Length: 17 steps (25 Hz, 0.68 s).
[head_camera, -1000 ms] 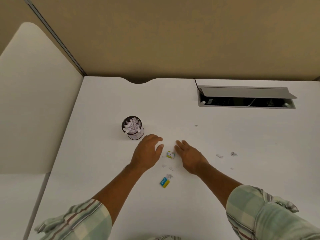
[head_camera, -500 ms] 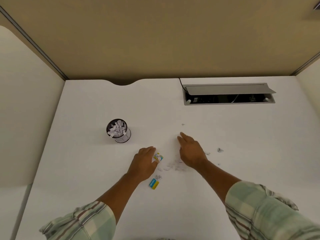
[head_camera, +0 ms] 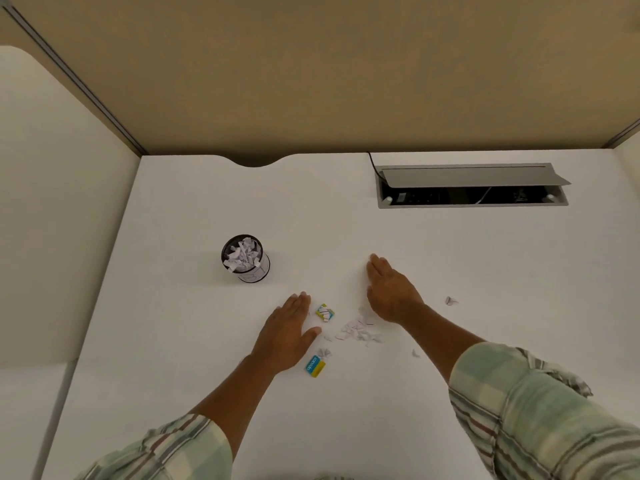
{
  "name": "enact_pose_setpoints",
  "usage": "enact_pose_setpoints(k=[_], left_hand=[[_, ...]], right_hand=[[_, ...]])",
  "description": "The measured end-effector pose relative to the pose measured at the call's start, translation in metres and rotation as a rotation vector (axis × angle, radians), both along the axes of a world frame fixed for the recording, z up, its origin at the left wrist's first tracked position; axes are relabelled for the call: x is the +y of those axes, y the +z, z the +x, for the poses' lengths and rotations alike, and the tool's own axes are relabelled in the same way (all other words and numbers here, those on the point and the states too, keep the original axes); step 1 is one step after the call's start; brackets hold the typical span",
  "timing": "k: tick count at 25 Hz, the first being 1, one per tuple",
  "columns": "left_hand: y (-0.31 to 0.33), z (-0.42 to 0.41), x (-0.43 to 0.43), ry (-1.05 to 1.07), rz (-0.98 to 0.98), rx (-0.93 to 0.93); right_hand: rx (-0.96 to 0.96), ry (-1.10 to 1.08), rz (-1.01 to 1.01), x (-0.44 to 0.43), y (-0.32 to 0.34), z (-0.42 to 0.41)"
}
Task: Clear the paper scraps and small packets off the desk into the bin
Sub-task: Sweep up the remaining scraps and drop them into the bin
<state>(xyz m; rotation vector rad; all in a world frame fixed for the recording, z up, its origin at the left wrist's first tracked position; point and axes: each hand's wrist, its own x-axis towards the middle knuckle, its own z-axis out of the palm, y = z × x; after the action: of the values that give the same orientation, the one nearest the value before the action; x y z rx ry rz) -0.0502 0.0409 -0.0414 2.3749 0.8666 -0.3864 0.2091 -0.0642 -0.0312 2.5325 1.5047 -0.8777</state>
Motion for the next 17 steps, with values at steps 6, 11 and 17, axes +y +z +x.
enact_pose_setpoints(k=[6, 11, 17], left_hand=[[-0.004, -0.007, -0.024, -0.025, 0.018, 0.045], [-0.005, -0.02, -0.046, -0.056, 0.046, 0.097], [0.003, -0.023, -0.062, -0.104, -0.027, 0.134]], right_hand=[[0.042, 0.029, 0.088, -0.076, -0.012, -0.069], [0.087, 0.017, 0.123, -0.101, -0.006, -0.089], [-0.043, -0.39, 0.185, -0.125, 0.008, -0.009]])
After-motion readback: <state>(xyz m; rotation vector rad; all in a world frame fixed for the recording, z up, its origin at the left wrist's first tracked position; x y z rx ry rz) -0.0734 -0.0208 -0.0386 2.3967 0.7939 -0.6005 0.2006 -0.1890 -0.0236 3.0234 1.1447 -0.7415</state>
